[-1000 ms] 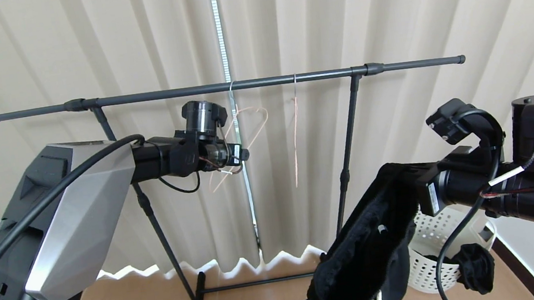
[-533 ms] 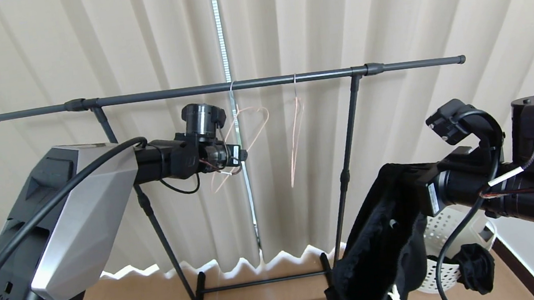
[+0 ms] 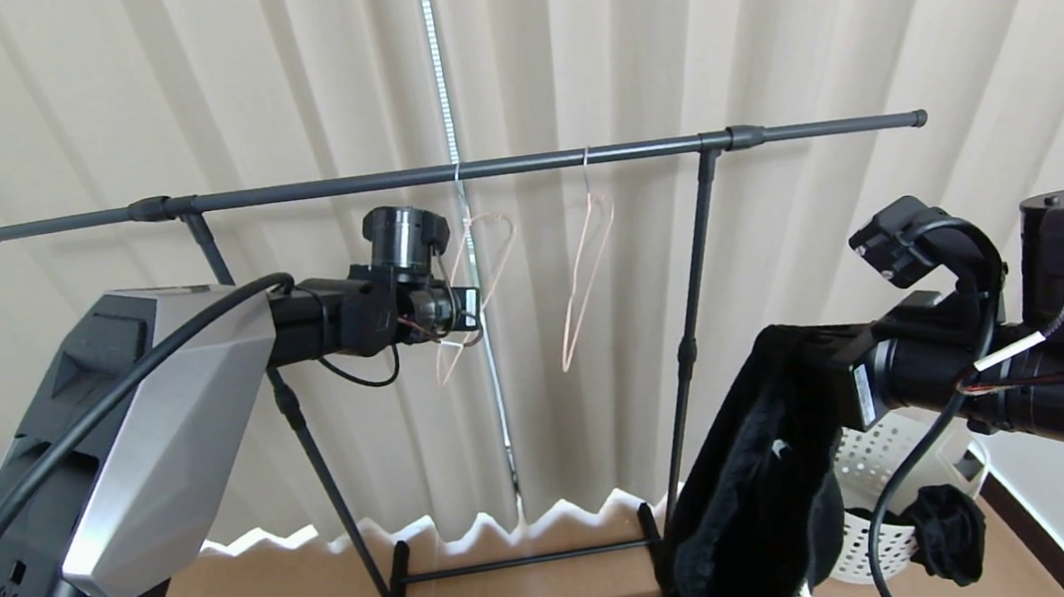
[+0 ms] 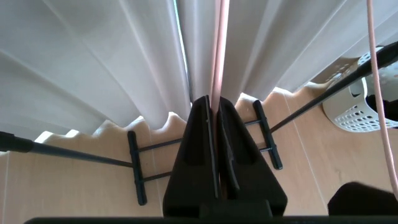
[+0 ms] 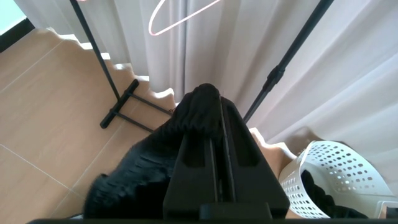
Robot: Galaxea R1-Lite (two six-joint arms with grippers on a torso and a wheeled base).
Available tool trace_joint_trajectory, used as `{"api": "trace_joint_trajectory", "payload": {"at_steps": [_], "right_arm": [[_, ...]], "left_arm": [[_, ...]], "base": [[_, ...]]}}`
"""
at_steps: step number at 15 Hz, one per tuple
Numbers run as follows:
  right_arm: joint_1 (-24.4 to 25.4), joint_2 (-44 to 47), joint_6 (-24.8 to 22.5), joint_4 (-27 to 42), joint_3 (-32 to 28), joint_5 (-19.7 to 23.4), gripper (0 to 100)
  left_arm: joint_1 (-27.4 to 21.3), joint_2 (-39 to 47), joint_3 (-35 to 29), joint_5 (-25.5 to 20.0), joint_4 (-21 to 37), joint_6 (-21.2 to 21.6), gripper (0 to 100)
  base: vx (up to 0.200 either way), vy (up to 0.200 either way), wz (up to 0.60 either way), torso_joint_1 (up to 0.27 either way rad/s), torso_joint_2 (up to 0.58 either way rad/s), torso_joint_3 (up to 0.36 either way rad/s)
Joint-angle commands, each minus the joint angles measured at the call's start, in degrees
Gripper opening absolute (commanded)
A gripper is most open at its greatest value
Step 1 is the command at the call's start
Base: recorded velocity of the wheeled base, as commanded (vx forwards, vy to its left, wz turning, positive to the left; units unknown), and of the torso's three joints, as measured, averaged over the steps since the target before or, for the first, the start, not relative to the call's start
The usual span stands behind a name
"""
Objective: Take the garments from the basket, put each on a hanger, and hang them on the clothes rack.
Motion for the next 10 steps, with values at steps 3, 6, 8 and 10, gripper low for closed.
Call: {"api": "trace_joint_trajectory", "payload": {"at_steps": [3, 6, 8, 10], "right_arm": [[-0.01, -0.09, -0.01, -0.03, 0.00, 0.01, 0], [-0.01, -0.36, -0.01, -0.03, 0.00, 0.01, 0], [-0.01, -0.62, -0.01, -0.03, 0.00, 0.01, 0], [-0.01, -0.62, -0.01, -0.03, 0.00, 0.01, 0]], "left_arm": [[-0.35, -1.78, 0.01, 0.15, -0.01, -0.26, 0], [-1.05, -2.75, 0.01, 0.33, 0.08, -0.70, 0], [-1.31, -4.77, 1.58, 0.24, -0.01, -0.88, 0], [-1.66, -6.09, 3.51, 0.24, -0.01, -0.97, 0]], "base": [[0.000, 0.000, 0.00, 0.000, 0.00, 0.000], [0.000, 0.000, 0.00, 0.000, 0.00, 0.000], [0.000, 0.000, 0.00, 0.000, 0.00, 0.000], [0.000, 0.000, 0.00, 0.000, 0.00, 0.000]]}}
